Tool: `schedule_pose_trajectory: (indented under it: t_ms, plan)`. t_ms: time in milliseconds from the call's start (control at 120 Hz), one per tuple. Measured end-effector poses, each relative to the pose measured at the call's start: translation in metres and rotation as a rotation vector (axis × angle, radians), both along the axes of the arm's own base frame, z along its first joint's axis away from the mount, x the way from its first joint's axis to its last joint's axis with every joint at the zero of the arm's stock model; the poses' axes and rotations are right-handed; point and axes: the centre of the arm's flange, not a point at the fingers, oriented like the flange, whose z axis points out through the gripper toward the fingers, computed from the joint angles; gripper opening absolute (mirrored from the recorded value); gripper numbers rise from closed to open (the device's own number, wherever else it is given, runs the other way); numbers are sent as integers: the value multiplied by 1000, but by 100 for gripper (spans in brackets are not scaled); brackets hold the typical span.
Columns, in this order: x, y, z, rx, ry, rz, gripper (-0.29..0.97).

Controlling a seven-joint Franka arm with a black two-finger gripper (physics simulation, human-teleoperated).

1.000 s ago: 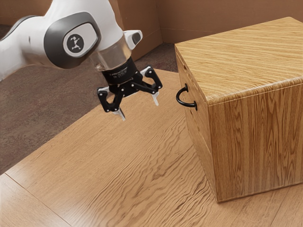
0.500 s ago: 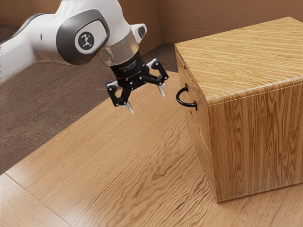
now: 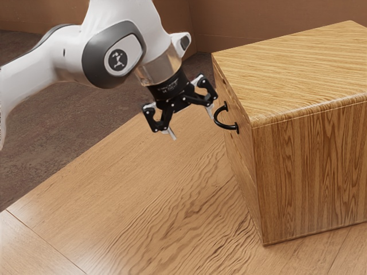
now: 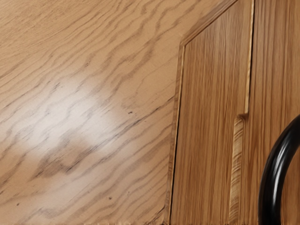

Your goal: Pull the drawer handle with one arm to open the drawer

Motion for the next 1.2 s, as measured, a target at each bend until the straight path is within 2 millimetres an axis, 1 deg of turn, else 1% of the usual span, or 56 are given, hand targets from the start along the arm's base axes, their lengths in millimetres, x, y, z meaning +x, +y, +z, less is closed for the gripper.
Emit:
schedule_pose_trajectory:
  t_ms: [58, 142, 233, 400, 658, 767, 1000, 1200]
  plan:
    - [1, -5, -6, -2, 0, -9, 68]
    - [1, -8, -9, -12, -10, -14, 68]
    - [0, -7, -5, -26, -32, -10, 68]
    - [1, -2, -9, -46, -47, 0, 68]
    - [4, -6, -9, -71, -75, -11, 68]
    - [5, -6, -19, -72, -66, -13, 68]
    - [7, -6, -22, -90, -71, -16, 68]
    - [8, -6, -34, -92, -53, -18, 68]
